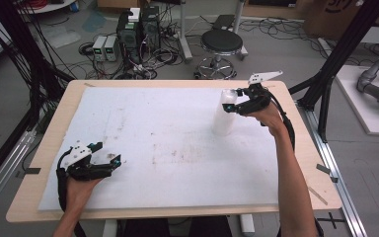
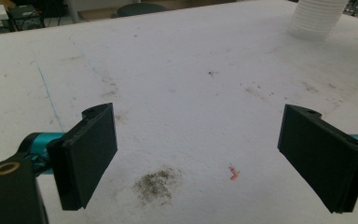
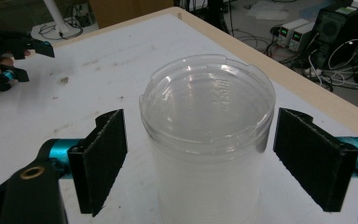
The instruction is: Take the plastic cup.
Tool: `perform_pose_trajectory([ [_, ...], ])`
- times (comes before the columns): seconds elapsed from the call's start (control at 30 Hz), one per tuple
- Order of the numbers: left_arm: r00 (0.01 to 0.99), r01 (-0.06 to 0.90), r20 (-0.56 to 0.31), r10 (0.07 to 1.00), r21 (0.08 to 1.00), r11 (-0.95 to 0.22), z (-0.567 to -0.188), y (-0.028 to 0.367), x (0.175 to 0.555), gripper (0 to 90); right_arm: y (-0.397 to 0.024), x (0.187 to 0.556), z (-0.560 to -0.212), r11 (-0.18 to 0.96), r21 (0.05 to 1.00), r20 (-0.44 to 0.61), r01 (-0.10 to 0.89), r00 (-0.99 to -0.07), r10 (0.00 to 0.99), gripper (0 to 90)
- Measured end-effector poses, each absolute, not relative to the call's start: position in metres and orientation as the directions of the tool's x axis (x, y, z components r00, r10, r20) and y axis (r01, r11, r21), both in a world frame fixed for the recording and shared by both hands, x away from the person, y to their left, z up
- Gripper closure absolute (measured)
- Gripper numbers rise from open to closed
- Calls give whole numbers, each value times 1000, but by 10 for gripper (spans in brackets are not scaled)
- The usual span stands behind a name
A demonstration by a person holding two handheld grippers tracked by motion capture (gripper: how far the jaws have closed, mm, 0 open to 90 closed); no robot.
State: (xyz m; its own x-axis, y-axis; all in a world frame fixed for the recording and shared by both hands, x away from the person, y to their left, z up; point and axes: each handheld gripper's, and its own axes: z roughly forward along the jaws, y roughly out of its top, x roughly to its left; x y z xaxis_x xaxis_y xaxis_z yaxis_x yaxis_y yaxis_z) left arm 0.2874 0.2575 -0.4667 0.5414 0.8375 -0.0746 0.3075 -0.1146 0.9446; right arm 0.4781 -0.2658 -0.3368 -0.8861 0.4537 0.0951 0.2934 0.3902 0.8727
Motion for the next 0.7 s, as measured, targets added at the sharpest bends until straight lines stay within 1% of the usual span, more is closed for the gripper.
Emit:
perform_pose_trajectory([
  [0.33, 542, 309, -74, 837, 944, -117, -467, 258, 288, 117, -265, 480, -339, 405, 864, 84, 298, -880, 467, 175],
  [0.4, 542, 308, -75, 837, 944, -115, -467, 258, 287, 117, -265, 479, -338, 409, 864, 77, 294, -879, 470, 212],
  [0.7, 542, 307, -75, 837, 945, -114, -467, 257, 287, 117, -263, 479, -340, 422, 856, 72, 298, -878, 474, 236],
])
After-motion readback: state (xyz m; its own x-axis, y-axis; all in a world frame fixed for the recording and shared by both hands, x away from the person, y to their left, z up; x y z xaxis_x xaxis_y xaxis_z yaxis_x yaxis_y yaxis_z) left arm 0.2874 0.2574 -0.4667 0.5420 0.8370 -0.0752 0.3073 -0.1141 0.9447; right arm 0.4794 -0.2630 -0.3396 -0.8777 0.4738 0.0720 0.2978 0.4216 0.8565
